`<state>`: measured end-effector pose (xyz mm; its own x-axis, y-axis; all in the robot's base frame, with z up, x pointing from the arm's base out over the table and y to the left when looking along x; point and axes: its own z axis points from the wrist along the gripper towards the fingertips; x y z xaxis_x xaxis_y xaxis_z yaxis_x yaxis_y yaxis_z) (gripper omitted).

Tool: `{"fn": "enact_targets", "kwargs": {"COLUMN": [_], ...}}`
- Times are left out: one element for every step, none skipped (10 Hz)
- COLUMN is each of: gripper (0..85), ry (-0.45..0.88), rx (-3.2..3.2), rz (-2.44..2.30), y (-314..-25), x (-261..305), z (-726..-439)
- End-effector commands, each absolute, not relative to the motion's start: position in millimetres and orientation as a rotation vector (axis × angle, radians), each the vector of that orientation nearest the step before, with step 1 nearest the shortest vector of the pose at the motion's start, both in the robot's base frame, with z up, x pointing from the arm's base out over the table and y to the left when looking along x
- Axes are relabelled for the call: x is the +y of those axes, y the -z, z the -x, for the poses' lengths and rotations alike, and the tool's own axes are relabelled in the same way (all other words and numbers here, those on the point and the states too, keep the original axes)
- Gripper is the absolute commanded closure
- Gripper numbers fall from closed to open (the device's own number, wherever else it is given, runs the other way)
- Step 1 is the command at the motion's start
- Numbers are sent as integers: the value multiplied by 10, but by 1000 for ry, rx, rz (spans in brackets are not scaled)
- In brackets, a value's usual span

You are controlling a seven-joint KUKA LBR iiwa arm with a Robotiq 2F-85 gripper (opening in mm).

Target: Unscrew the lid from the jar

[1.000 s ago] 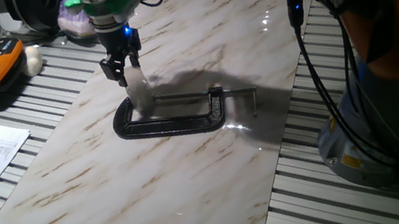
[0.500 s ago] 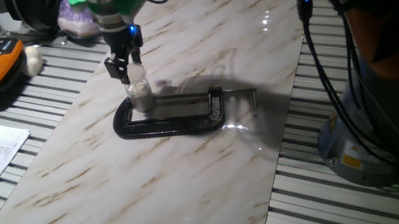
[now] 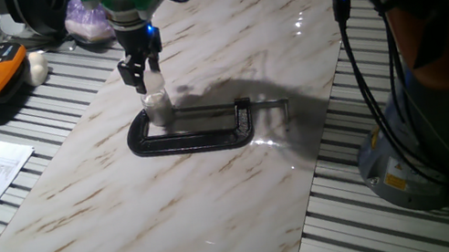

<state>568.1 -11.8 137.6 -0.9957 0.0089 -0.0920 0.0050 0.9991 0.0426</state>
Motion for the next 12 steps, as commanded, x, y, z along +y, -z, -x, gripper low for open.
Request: {"fn": "enact_targets", "kwargs": {"gripper": [850,850,850,850,850,850,850,850,850,850,850,850], "ry": [-63,-59,-55,-55,-53,-46,-32,-40,-54,-54,-40,-28], "rx": [3041,3039,3038,3041,3048,3054,3059,3066,3072,3073,3080,3087], "rz": [2,13,29,36,43,43,47,61,73,80,82,89], "y": [-1371,-1350,-1333,-1330,-1326,-1324,-1316,-1298,-1281,-1282,-1293,-1297], "x": [-141,-180,-233,-281,-313,-327,-354,-405,-467,-509,-522,-537], "z": [-5679,-5683,-5677,-5661,-5646,-5640,-5634,-5620,-5593,-5562,-5540,-5523]}}
